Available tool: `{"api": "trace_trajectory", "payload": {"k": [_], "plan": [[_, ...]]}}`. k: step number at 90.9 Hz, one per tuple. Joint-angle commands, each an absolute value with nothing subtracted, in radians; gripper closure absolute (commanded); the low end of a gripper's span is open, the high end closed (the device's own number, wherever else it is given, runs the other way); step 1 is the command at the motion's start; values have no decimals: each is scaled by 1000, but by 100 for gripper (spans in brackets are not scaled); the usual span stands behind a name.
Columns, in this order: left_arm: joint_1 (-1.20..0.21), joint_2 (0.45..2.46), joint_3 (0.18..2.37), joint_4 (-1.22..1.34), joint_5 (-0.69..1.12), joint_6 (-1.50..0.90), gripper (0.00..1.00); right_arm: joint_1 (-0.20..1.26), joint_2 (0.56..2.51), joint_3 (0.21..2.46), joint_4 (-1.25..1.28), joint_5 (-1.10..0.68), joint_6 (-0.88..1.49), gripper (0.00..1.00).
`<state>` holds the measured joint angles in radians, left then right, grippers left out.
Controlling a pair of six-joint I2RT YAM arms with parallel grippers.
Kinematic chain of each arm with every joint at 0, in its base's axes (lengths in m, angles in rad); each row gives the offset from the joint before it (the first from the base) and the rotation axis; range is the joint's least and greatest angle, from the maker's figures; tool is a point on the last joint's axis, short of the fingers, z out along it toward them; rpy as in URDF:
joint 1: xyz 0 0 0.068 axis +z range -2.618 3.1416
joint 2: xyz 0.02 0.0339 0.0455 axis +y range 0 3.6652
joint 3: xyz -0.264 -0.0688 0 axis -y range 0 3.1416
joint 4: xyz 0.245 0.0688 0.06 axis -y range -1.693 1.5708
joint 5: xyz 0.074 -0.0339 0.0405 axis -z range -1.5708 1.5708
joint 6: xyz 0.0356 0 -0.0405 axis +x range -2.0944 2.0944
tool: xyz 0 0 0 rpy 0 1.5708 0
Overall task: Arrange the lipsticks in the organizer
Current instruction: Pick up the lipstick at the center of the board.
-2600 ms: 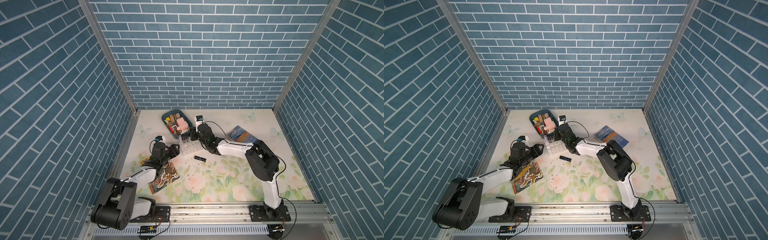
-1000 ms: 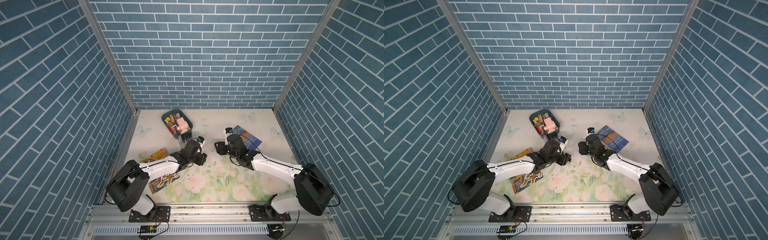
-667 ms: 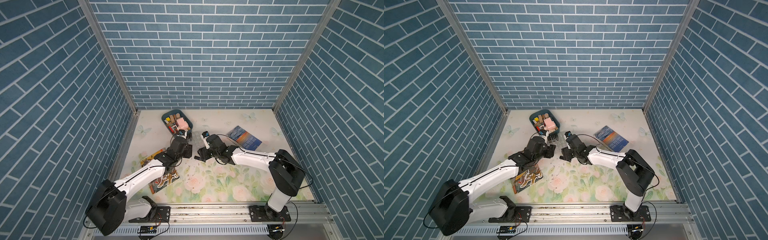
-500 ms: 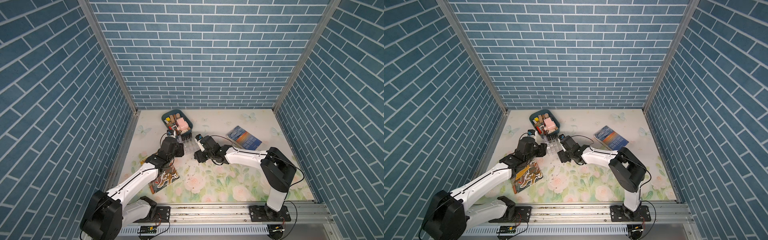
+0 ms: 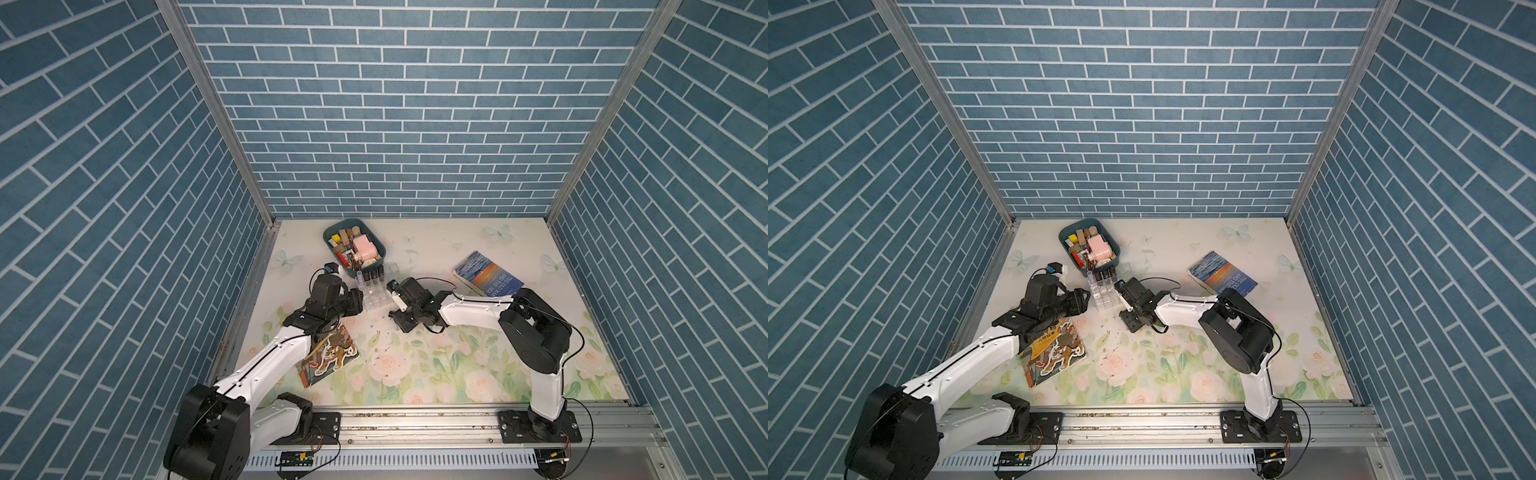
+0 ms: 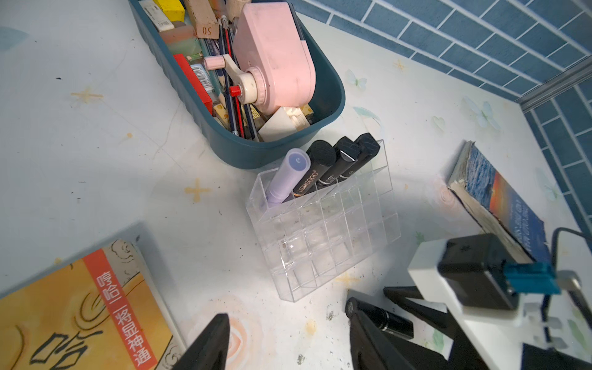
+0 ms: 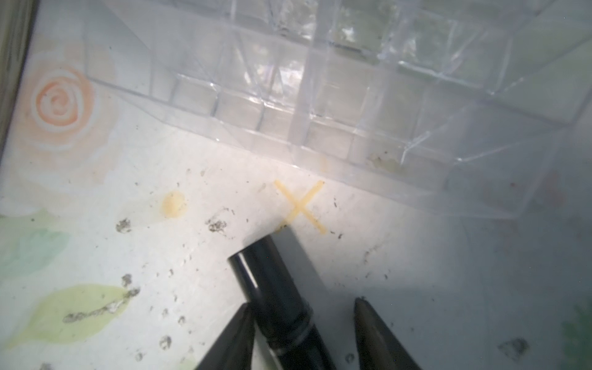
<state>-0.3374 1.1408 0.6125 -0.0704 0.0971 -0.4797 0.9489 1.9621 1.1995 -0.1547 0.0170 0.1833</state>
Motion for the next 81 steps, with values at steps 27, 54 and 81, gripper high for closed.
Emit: {"api": "trace_trajectory", "payload": {"k": [27,54,81], "plan": [[-252,1214,661,-135,403,-534,34,980,1867,1139,-139,-31,104,86],[-254,1172,564,98,749,-733,26,993,1638,1012,-64,-233,1,88],[-270,1179,514,176,819,-741,36,993,1583,977,40,-338,-46,91]]}}
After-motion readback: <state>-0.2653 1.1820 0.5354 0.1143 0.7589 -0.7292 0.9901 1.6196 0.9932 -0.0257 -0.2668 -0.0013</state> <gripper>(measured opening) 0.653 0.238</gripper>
